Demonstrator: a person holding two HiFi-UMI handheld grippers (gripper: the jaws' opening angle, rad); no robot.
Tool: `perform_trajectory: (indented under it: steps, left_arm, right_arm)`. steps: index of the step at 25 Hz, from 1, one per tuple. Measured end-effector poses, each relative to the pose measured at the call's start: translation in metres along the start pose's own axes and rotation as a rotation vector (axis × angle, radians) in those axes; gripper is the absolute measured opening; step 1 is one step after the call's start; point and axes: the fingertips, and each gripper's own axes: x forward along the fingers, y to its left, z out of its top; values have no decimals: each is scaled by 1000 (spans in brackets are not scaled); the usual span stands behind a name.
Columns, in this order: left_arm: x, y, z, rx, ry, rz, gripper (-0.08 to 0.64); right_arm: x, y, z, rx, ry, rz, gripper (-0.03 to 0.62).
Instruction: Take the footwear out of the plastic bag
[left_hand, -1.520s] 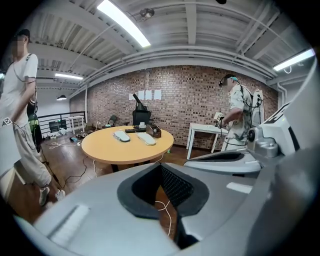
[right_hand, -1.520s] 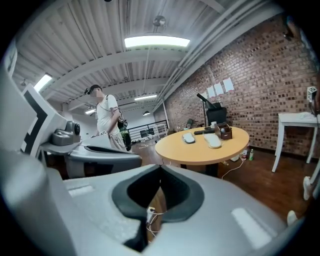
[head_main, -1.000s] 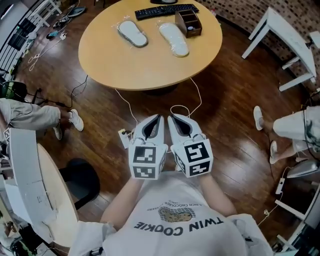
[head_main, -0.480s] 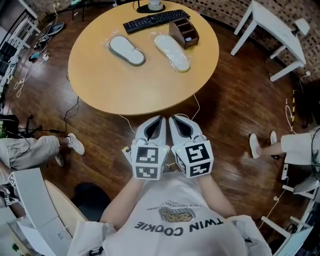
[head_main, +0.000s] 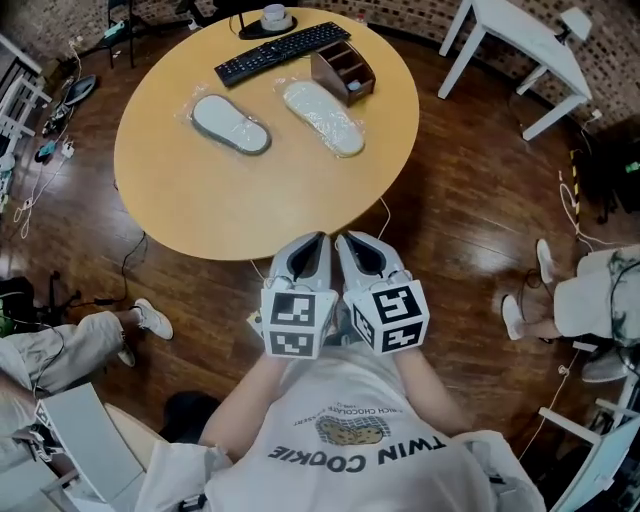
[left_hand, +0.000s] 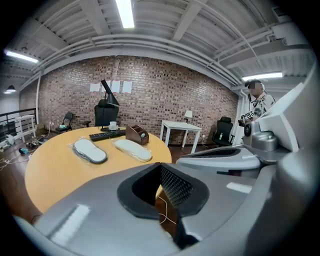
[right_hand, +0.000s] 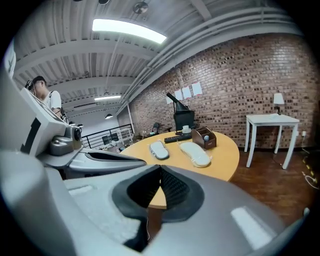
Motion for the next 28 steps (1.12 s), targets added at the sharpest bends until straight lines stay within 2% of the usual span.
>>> perform_trajectory:
  steps: [8,15,19,23,28]
  left_arm:
    - [54,8,17,42,16,-35,3]
    - [110,28,32,91,52,-35,3]
    - [139,40,38,125,93,-31,3]
    - [166,51,40,157,133,-35,3]
    - [199,70,56,259,162,-46,3]
  right_arm:
    - [35,-41,10,20,1,-34,2]
    - [82,-78,24,51,22,17,3]
    - [108,-96,27,97,53,61,5]
    - [131,-119,24,152,72,69,12]
    - [148,-140,23,244,80,74,24]
